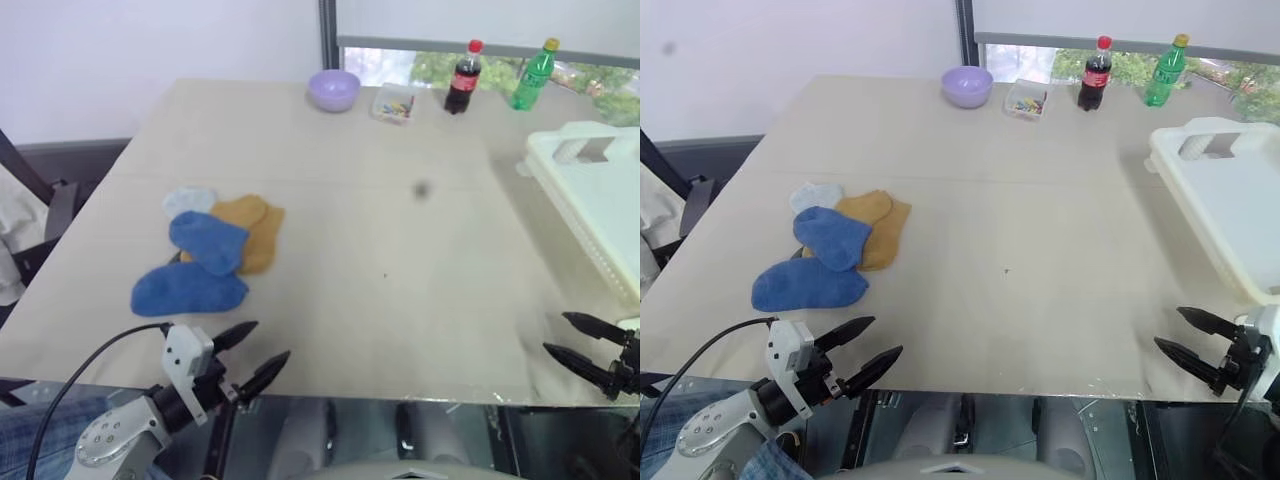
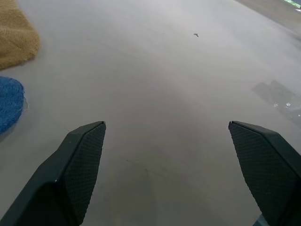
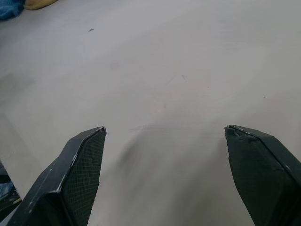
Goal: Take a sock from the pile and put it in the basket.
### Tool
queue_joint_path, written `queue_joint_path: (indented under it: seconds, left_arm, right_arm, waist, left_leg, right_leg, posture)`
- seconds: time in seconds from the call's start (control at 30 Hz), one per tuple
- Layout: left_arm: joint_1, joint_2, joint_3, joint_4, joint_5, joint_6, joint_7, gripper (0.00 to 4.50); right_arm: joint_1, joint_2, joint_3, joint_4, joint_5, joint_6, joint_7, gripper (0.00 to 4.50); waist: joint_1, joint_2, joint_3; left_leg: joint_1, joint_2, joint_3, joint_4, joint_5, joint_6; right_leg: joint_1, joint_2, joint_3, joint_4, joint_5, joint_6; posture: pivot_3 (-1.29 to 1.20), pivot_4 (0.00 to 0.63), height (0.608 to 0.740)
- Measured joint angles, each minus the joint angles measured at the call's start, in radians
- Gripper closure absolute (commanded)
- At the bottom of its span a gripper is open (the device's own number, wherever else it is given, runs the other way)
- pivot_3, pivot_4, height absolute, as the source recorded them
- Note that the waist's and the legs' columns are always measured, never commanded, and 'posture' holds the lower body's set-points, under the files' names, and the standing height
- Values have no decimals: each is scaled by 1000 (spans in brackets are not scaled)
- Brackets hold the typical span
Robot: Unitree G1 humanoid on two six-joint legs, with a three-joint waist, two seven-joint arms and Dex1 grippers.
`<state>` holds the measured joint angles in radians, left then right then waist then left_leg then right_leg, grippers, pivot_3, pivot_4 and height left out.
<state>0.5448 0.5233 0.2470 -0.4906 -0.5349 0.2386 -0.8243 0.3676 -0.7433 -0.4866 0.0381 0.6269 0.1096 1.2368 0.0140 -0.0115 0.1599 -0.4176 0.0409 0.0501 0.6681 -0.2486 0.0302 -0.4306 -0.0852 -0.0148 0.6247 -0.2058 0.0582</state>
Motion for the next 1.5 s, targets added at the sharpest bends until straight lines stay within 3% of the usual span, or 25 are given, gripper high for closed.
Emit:
queue_joint_path:
  seconds: [0.6,0.97,1.3,1.5]
  left_arm:
    - [-38,2,0,35,-2,-46,-36,0]
    - [-75,4,3,90,35,-81,-17,0]
    - [-20,-11,16,-29,145,-59,151,0]
    - [29,-36,5,-135,252,-88,238,0]
  right_arm:
    - [20,-23,-4,0,-30,-27,44,388]
    - [46,3,1,-143,-8,7,20,388]
    - [-47,50,179,-396,52,78,-4,388]
    - [-93,46,288,-408,-12,23,43,388]
  waist:
    - [0,0,0]
    - [0,0,0]
    - [1,-3,2]
    - [0,-5,2]
  left_leg:
    - [0,-1,0,0,1,1]
    - [0,-1,0,0,2,4]
    - [1,1,0,1,2,4]
    - [1,-1,1,1,2,4]
  right_leg:
    - [0,1,0,0,0,0]
    - [0,2,0,1,0,0]
    - [1,1,0,1,0,0]
    - [1,1,1,1,0,0]
  posture:
    - [0,150,730]
    - [0,150,730]
    - [0,150,730]
    - [0,150,730]
